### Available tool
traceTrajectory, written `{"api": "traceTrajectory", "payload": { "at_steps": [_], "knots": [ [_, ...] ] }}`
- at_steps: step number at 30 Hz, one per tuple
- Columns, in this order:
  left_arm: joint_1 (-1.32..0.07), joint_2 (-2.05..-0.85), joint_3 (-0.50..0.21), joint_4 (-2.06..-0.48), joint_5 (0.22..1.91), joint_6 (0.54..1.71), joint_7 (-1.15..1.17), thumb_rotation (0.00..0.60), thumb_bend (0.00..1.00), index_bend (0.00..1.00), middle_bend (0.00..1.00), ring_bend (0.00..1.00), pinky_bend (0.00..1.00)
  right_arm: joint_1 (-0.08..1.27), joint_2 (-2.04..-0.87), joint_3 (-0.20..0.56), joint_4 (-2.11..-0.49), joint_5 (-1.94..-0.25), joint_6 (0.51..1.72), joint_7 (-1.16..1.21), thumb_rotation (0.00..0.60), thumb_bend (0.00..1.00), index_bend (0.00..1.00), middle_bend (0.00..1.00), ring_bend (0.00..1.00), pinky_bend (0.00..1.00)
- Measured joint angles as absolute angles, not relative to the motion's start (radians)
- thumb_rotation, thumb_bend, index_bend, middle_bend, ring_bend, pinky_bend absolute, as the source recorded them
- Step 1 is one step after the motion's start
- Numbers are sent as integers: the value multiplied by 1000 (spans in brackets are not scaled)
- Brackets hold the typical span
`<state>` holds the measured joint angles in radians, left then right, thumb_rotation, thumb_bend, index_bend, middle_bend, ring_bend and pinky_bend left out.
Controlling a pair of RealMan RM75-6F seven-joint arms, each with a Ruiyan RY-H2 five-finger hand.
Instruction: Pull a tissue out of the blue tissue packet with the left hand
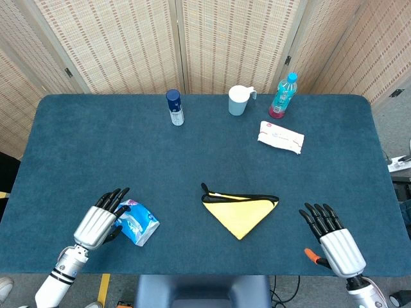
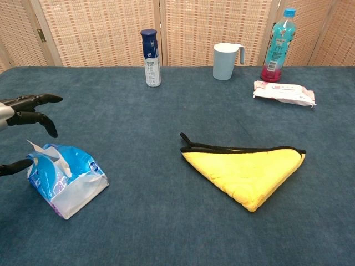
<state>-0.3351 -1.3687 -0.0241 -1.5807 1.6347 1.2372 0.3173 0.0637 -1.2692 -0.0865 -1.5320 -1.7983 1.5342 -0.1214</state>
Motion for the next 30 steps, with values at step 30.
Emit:
{"api": "traceTrajectory", "payload": {
  "at_steps": [30],
  "knots": [
    [-379,-1408,-4,-1553,1623,1226,299,600,545,629,22,12,219,68,-1270,-94,-1537,-1795,1518,-129,600,110,0,0,0,0]
  ]
}}
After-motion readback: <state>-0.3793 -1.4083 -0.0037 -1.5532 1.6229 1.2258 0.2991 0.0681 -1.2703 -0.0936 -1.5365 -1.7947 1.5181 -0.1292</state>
